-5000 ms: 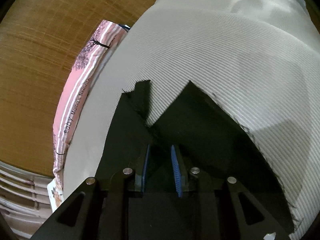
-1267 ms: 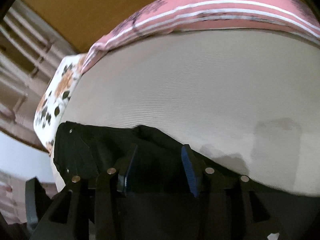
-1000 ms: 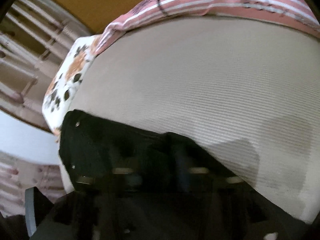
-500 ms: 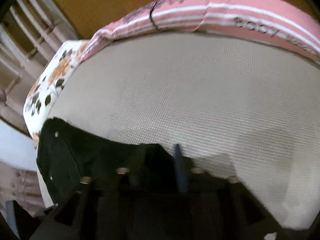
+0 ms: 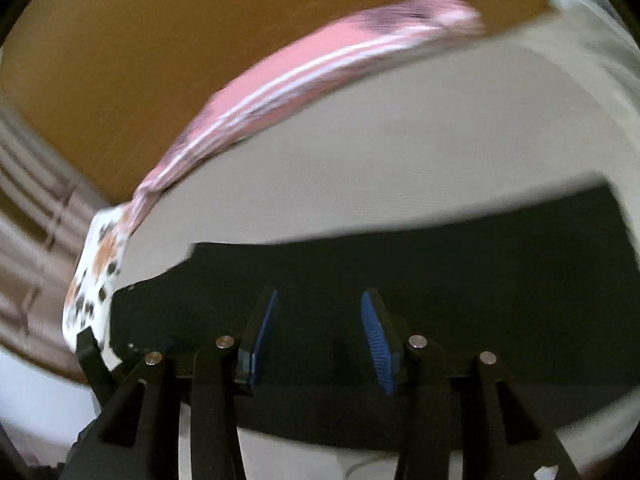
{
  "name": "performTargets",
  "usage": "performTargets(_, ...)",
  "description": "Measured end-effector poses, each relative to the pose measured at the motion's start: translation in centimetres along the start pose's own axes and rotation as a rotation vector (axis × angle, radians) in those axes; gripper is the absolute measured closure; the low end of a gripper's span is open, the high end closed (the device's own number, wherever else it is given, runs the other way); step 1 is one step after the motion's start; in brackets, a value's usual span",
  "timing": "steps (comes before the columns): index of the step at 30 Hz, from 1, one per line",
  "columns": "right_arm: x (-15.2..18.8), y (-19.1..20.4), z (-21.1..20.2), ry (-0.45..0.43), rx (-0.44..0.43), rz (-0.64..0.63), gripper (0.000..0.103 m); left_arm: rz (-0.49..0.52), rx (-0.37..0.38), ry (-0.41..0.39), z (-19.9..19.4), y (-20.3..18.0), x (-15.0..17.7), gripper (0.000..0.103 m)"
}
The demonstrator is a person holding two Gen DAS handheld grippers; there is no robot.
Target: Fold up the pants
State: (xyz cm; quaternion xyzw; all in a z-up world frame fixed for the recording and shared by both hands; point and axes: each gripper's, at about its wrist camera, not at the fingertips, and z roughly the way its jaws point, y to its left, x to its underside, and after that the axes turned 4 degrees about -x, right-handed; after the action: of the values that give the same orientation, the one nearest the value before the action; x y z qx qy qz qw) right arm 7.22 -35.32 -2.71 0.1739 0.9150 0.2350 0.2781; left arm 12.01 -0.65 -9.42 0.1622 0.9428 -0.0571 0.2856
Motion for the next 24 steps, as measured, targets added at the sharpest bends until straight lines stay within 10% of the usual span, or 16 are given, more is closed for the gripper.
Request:
performTargets(11,8.1,-14.7,-10.0,-0.143,0.062,0.434,0.062,-0.110,0.077,0.040,-2.7,-0.6,-0.1,0.040)
performTargets(24,9.4,-20.1,-9.9,-0.201,0.038,0.568,0.072,0.042,0.124,0.063,-2.8,-7.2,-0.9,0.040)
